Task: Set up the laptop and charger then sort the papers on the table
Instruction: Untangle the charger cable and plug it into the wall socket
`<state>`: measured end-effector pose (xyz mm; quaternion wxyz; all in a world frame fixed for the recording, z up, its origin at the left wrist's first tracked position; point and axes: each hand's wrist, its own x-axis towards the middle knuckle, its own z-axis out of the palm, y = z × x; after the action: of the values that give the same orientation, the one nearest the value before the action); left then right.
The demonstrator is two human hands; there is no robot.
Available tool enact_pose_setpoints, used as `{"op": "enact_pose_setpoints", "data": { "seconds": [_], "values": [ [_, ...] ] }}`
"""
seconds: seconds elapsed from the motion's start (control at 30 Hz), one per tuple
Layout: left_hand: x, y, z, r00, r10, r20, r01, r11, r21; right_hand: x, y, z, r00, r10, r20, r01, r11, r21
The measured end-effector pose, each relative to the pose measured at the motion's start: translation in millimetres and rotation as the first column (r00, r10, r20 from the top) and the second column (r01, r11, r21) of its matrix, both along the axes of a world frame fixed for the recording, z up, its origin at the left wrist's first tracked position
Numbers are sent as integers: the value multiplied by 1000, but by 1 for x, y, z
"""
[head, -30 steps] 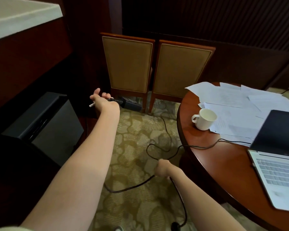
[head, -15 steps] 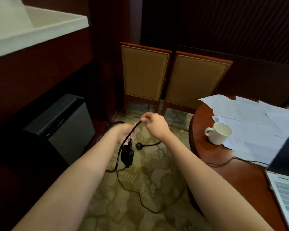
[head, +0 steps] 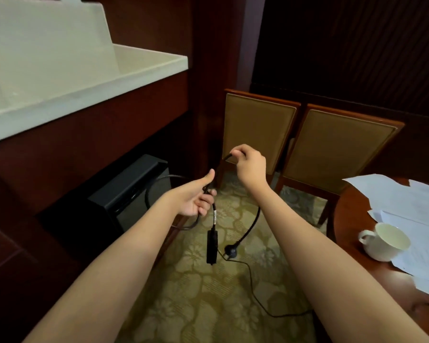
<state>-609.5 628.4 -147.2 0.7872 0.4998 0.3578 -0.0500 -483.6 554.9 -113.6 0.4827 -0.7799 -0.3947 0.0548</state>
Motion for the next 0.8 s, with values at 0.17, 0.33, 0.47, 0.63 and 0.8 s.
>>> {"op": "enact_pose_setpoints", "data": {
  "seconds": [0.17,0.33,0.47,0.63,0.8],
  "values": [
    [-10,35,24,977,208,47,-213,968,134,-5,32,-10,870,-43,-492,158,968,197],
    [-16,73,35,923,364,127,-378,920,103,-44,29,-51,834,-342,-434,388,921,20],
    [-14,95,38,901,400,169,-415,908,62,-70,66,-48,943,285,-169,-305,947,-101],
    [-17,126,55,869,435,236,-452,892,22,-61,124,-62,886,405,-226,-450,869,-206],
    [-13,158,78,808,499,314,-522,853,-10,-51,176,-28,779,469,-417,-515,857,1]
  ]
}}
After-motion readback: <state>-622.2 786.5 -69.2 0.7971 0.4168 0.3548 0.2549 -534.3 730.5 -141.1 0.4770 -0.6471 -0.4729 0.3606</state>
